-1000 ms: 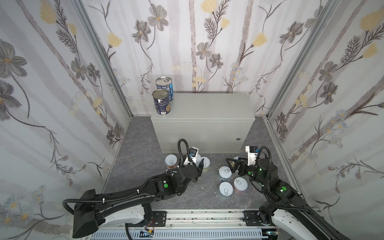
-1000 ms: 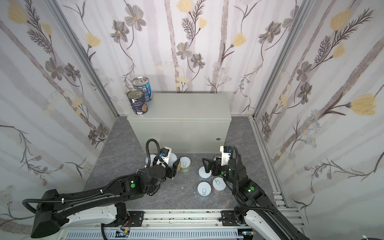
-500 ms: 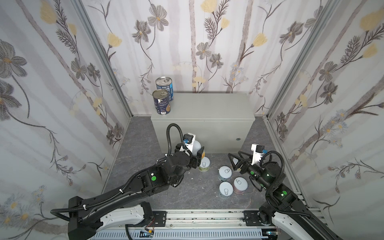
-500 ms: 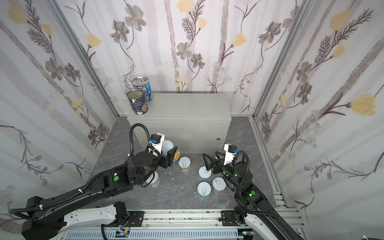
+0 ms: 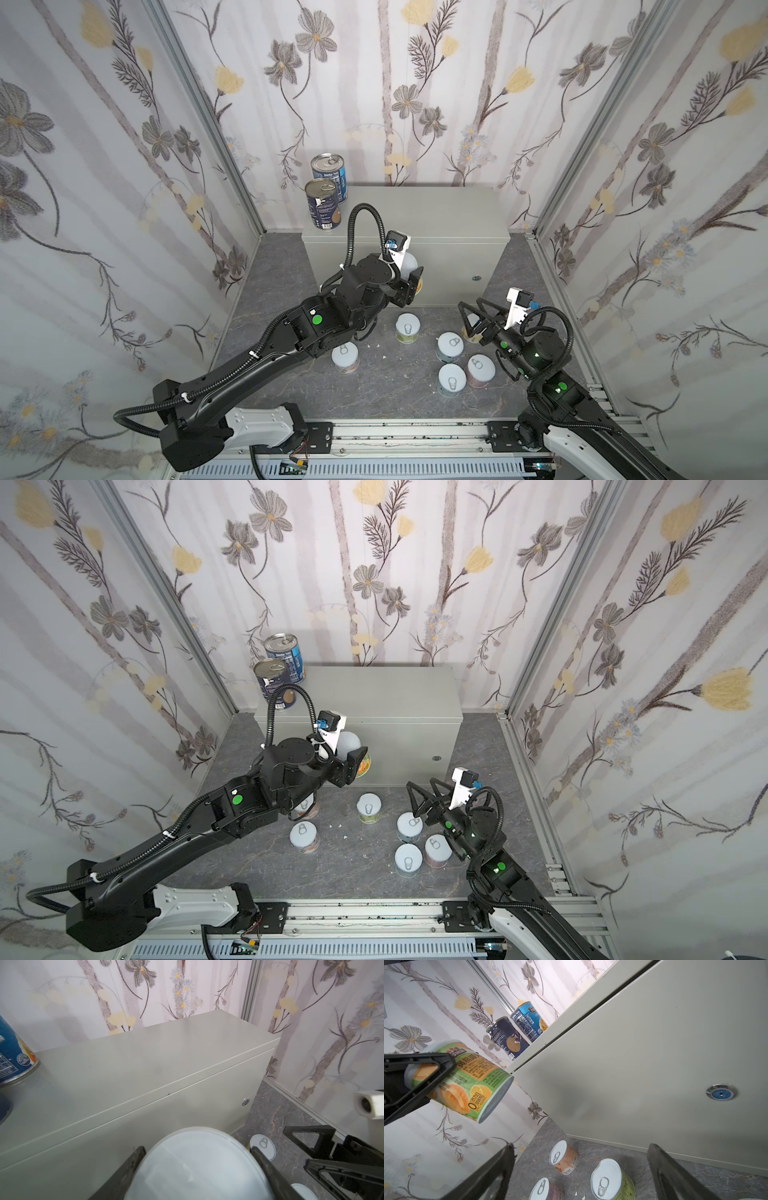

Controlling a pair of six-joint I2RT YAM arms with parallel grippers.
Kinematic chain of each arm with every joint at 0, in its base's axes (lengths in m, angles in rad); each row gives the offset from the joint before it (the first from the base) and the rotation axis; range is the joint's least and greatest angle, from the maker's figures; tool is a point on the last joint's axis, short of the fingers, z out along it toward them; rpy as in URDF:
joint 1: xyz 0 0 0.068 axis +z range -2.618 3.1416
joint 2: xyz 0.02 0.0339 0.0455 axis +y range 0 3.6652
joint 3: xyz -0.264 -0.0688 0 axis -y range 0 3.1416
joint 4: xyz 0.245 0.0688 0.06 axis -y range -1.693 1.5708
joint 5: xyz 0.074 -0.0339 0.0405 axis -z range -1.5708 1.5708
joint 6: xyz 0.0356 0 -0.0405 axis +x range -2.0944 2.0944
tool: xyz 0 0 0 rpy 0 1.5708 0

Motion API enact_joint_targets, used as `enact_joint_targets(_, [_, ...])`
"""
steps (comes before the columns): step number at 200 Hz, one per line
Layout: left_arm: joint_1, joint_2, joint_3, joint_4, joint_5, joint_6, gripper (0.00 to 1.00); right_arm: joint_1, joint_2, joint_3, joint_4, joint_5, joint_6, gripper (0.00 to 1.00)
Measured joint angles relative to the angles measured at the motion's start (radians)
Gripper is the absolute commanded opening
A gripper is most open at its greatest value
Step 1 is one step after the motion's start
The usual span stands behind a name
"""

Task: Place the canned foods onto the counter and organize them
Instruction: 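Lift the plastic-wrapped yellow peach can with the left gripper up over the cabinet top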

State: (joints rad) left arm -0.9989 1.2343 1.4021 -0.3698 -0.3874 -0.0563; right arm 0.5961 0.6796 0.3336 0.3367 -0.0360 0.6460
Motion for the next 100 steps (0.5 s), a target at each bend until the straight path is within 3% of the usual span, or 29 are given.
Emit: enact_joint_targets(100, [0.163,0.312,0.435,-0.147,0.002,0.043,0.0,0.0,0.004,-0.02,0.019,0.096,0.015,1.0])
